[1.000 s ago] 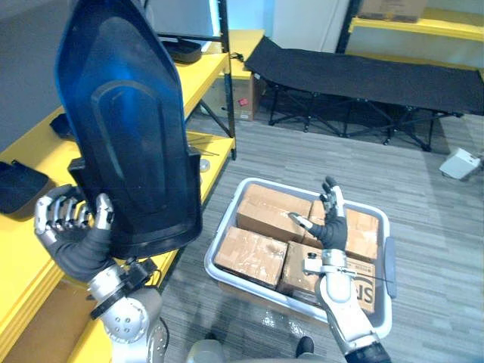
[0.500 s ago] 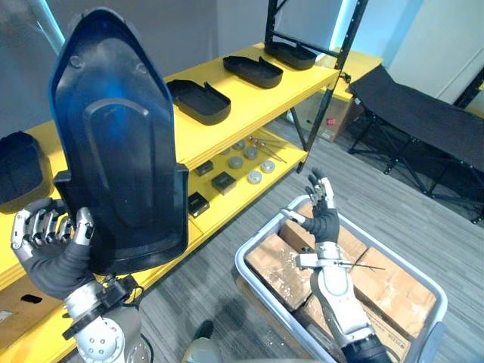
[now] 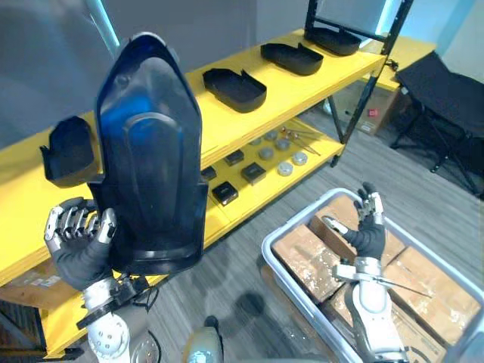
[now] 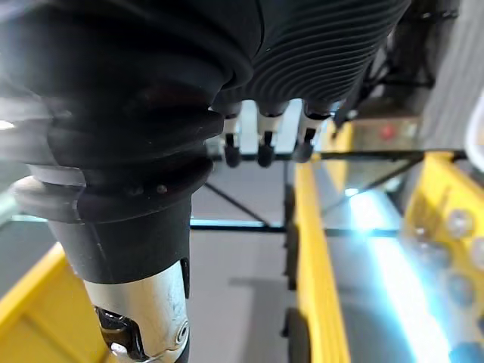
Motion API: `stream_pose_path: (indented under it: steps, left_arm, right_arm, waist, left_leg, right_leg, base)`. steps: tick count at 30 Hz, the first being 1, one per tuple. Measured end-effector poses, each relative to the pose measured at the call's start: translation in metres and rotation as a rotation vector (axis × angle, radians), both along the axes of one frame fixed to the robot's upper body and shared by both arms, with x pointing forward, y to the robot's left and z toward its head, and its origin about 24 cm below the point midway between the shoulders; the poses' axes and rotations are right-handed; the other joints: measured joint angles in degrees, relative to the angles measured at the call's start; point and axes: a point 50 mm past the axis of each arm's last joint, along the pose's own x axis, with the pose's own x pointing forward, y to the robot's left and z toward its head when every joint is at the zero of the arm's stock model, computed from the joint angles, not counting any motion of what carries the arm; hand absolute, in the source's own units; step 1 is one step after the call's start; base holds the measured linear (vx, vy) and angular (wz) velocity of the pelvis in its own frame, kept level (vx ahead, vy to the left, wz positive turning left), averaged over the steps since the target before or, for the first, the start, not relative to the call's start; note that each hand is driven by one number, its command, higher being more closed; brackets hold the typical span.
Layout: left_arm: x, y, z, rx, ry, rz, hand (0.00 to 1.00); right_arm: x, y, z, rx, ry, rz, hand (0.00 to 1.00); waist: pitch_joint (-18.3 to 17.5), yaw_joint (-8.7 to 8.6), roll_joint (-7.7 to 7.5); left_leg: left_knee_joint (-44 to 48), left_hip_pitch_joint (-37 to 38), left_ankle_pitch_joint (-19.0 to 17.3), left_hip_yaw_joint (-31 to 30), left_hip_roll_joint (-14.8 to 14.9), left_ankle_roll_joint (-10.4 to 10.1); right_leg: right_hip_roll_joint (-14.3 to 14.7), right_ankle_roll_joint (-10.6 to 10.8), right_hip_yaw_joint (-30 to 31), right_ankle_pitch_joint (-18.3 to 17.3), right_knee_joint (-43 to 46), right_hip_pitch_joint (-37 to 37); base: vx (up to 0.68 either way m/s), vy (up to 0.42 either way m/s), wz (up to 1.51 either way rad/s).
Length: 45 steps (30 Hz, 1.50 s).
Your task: Walk over and take plastic housings, then place them on the shelf
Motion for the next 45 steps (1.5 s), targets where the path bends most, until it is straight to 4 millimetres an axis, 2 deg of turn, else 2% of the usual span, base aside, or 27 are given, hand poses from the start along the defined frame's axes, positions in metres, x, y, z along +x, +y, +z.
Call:
stream_pose_path:
  steps: [6, 10, 12, 13, 14, 15, 16, 17, 18, 19, 20, 21, 22, 23, 24, 25, 27, 28, 33, 39, 41, 42, 43, 44, 45]
  left_arm:
    - [-0.003, -0.003, 0.003, -0.002, 0.009, 0.033, 1.00]
    - [-0.003, -0.004, 0.006, 0.017, -0.001, 0.022, 1.00]
    - [-0.001, -0.007, 0.009, 0.065, -0.008, -0.010, 1.00]
    - [0.001, -0.008, 0.010, 0.073, -0.012, -0.021, 1.00]
    - [0.002, -0.010, 0.011, 0.091, -0.016, -0.036, 1.00]
    - [0.002, -0.010, 0.011, 0.102, -0.014, -0.039, 1.00]
    - [0.003, -0.011, 0.012, 0.129, -0.009, -0.042, 1.00]
    - [0.005, -0.011, 0.015, 0.148, -0.023, -0.050, 1.00]
    - [0.008, -0.012, 0.015, 0.151, -0.022, -0.060, 1.00]
    - [0.013, -0.013, 0.014, 0.160, -0.011, -0.078, 1.00]
    - [0.014, -0.012, 0.013, 0.168, 0.008, -0.080, 1.00]
    - [0.016, -0.011, 0.011, 0.167, 0.017, -0.078, 1.00]
    - [0.017, -0.011, 0.010, 0.162, 0.022, -0.077, 1.00]
    - [0.019, -0.012, 0.010, 0.154, 0.024, -0.075, 1.00]
    - [0.020, -0.012, 0.007, 0.146, 0.034, -0.071, 1.00]
    - [0.021, -0.013, 0.003, 0.130, 0.050, -0.070, 1.00]
    - [0.017, -0.014, -0.004, 0.103, 0.081, -0.059, 1.00]
    - [0.017, -0.014, -0.004, 0.104, 0.082, -0.059, 1.00]
    - [0.017, -0.014, -0.004, 0.093, 0.075, -0.059, 1.00]
    - [0.011, -0.011, -0.008, 0.081, 0.100, -0.041, 1.00]
    - [0.008, -0.009, -0.011, 0.078, 0.113, -0.028, 1.00]
    - [0.008, -0.010, -0.011, 0.075, 0.115, -0.027, 1.00]
    - [0.007, -0.011, -0.012, 0.070, 0.118, -0.031, 1.00]
    - [0.008, -0.012, -0.012, 0.071, 0.117, -0.036, 1.00]
    - [0.009, -0.013, -0.012, 0.076, 0.112, -0.039, 1.00]
  right_arm:
    - [0.000, 0.024, 0.000, 0.024, -0.017, 0.145, 0.00]
    - [0.012, 0.029, 0.002, 0.031, -0.028, 0.130, 0.00]
    - [0.014, 0.027, 0.001, 0.029, -0.023, 0.092, 0.00]
    - [0.013, 0.027, 0.001, 0.027, -0.022, 0.089, 0.00]
    - [0.013, 0.025, 0.000, 0.026, -0.020, 0.084, 0.00]
    - [0.013, 0.025, 0.000, 0.026, -0.018, 0.084, 0.00]
    - [0.013, 0.025, 0.000, 0.024, -0.019, 0.084, 0.00]
    - [0.012, 0.027, 0.000, 0.038, -0.032, 0.080, 0.00]
    - [0.013, 0.023, 0.004, 0.022, -0.052, 0.079, 0.00]
    - [0.012, 0.023, 0.002, 0.027, -0.045, 0.074, 0.00]
    - [0.010, 0.024, 0.000, 0.028, -0.038, 0.075, 0.00]
    - [0.009, 0.023, 0.001, 0.016, -0.045, 0.074, 0.00]
    - [0.009, 0.021, 0.002, 0.005, -0.053, 0.069, 0.00]
    - [0.009, 0.014, 0.007, 0.000, -0.084, 0.046, 0.00]
    - [0.008, 0.008, 0.009, -0.017, -0.098, 0.036, 0.00]
    - [0.008, 0.003, 0.009, -0.029, -0.094, 0.027, 0.00]
    - [0.008, -0.005, 0.011, -0.060, -0.099, 0.028, 0.00]
    - [0.008, -0.005, 0.011, -0.060, -0.100, 0.029, 0.00]
    - [0.012, -0.006, 0.020, -0.040, -0.157, 0.029, 0.00]
    - [0.013, -0.002, 0.021, -0.032, -0.168, 0.066, 0.00]
    - [0.011, 0.000, 0.017, -0.010, -0.154, 0.072, 0.00]
    - [0.009, -0.001, 0.015, -0.005, -0.144, 0.070, 0.00]
    - [0.004, -0.003, 0.010, -0.013, -0.120, 0.052, 0.00]
    - [0.000, -0.007, 0.008, -0.033, -0.108, 0.025, 0.00]
    - [-0.002, -0.012, 0.006, -0.035, -0.098, -0.008, 0.00]
  waist:
    - [0.6, 0.53, 0.51]
    - [2.2, 1.56, 0.36]
    - [3.6, 2.02, -0.26]
    - [4.2, 1.85, -0.03]
    - [5.0, 1.72, 0.56]
    - [5.0, 1.68, 0.61]
    - [4.9, 1.59, 0.27]
    - [5.8, 1.25, -1.82]
    - [5.8, 0.90, -0.66]
    - [6.2, 0.59, -0.78]
    - [5.8, 0.30, -1.31]
    - [5.6, 0.24, -1.51]
    - [5.6, 0.16, -1.51]
    - [5.4, 0.02, -1.92]
    - [5.0, -0.57, -1.95]
    - [4.7, -0.83, -1.11]
    - [3.3, -1.01, 1.38]
    - [3.2, -0.92, 1.60]
    - [3.1, -0.58, 0.76]
    - [2.9, -0.13, 1.03]
    - [2.8, -0.02, 1.32]
    - [2.8, -0.16, 1.42]
    - [2.8, -1.15, 1.39]
    - [2.8, -1.78, 1.43]
    - [2.6, -2.22, 1.58]
  left_leg:
    - [-9.4, 2.5, 5.5, -2.4, -1.0, -0.1]
    - [-9.7, 2.6, 6.3, -3.9, -1.8, 0.3]
    - [-9.8, 3.6, 6.0, -4.5, -3.2, 0.6]
    - [-9.8, 3.8, 5.9, -4.7, -3.2, 0.6]
    - [-10.9, 4.7, 5.8, -4.7, -2.6, 0.7]
    - [-12.0, 5.2, 5.7, -4.6, -2.4, 0.8]
    - [-14.4, 6.2, 5.2, -4.5, -2.2, 1.4]
    - [-5.3, 3.1, 3.1, -3.2, -3.6, 4.0]
    - [4.0, -0.7, -2.1, -2.5, -3.2, 5.4]
    - [4.2, -0.8, -4.1, -3.5, -3.1, 4.3]
    - [1.3, -0.2, -3.8, -4.7, -3.0, 4.5]
    - [-1.9, 0.7, -2.6, -5.1, -2.8, 4.8]
    - [-3.7, 1.2, -1.6, -5.6, -2.8, 4.7]
    - [-6.3, 1.5, 0.1, -6.0, -4.0, 4.5]
    - [-6.8, 1.4, 1.0, -6.4, -5.2, 4.7]
    - [-7.5, 1.6, 1.1, -6.5, -5.5, 4.5]
    - [-10.0, 2.2, 4.3, -6.0, -5.6, 4.9]
    - [-10.1, 2.3, 4.8, -5.9, -5.5, 5.2]
    - [-9.9, 2.7, 5.1, -5.3, -4.6, 4.9]
    - [-11.2, 4.6, 5.2, -6.3, -5.0, 4.7]
    - [-12.3, 4.4, 5.6, -7.4, -5.6, 4.8]
    - [-12.9, 4.3, 5.1, -6.6, -5.6, 5.1]
    - [-12.8, 4.3, 2.3, -1.5, -5.6, 8.8]
    - [-11.9, 4.2, 0.1, 3.5, -5.4, 11.6]
    - [-9.9, 3.6, -1.3, 11.1, -3.7, 12.6]
  right_leg:
    - [0.8, 0.0, -2.0, 1.2, -2.2, 1.7]
    - [0.4, -0.1, -3.6, 1.1, -1.9, 3.0]
    - [-1.2, -0.4, -3.2, 1.3, 1.2, 3.3]
    - [-1.4, -1.4, -2.8, 1.8, 3.4, 3.0]
    - [-1.4, -4.0, -1.0, 3.5, 7.9, 1.1]
    - [-1.3, -5.5, -0.4, 4.5, 9.4, 0.0]
    - [-0.9, -7.8, 1.1, 6.7, 10.6, -1.3]
    - [-2.0, -7.2, 3.8, 7.8, 10.8, -1.9]
    - [-0.6, -7.2, 5.1, 7.9, 11.5, -1.8]
    - [0.1, -5.6, 7.2, 6.5, 11.0, -2.1]
    - [3.2, -3.6, 9.5, 3.3, 8.2, -2.2]
    - [7.1, -3.9, 10.9, 0.5, 5.3, -2.4]
    - [9.5, -4.7, 11.4, -0.3, 3.3, -2.7]
    - [14.0, -6.5, 11.9, -0.8, -2.2, -3.1]
    - [15.1, -8.6, 13.1, -0.5, -3.8, -3.2]
    - [15.0, -8.8, 12.5, -0.5, -3.9, -3.3]
    - [15.0, -8.2, 12.5, 0.3, -5.2, -3.3]
    - [15.1, -8.2, 12.5, 0.5, -5.3, -3.2]
    - [16.0, -8.6, 13.1, 1.2, -6.0, -2.2]
    - [16.0, -9.1, 12.2, 0.5, -6.1, -0.2]
    - [15.7, -9.1, 10.1, -0.3, -5.7, 0.0]
    - [15.4, -9.0, 8.6, -0.6, -5.6, 0.6]
    - [14.2, -8.8, 3.9, -0.6, -6.1, 2.3]
    - [13.1, -8.7, 0.3, -0.6, -6.4, 3.8]
    - [11.3, -8.6, -3.1, -0.7, -6.1, 4.9]
  base:
    - [-0.01, -0.011, 0.26]
    - [-0.04, 0.004, 0.26]
    - [-0.01, 0.062, 0.24]
    - [-0.05, 0.079, 0.37]
    - [-0.06, 0.070, 0.31]
    - [-0.05, 0.079, 0.31]
    - [0.03, 0.092, 0.22]
    - [0.10, 0.128, 0.30]
    - [0.11, 0.179, 0.26]
    - [0.08, 0.106, 0.27]
    - [0.03, 0.029, 0.23]
    - [0.01, -0.062, 0.20]
    - [-0.03, -0.095, 0.28]
    - [-0.04, -0.091, 0.41]
    - [-0.04, -0.088, 0.50]
    - [0.00, -0.028, 0.33]
    - [0.06, -0.003, 0.07]
    - [0.07, -0.009, -0.03]
    - [0.09, -0.043, -0.07]
    - [0.01, -0.017, 0.07]
    - [-0.03, -0.027, 0.41]
    - [-0.03, -0.040, 1.10]
    - [-0.01, -0.029, 1.45]
    - [0.02, 0.035, 1.95]
    - [0.03, 0.096, 1.86]
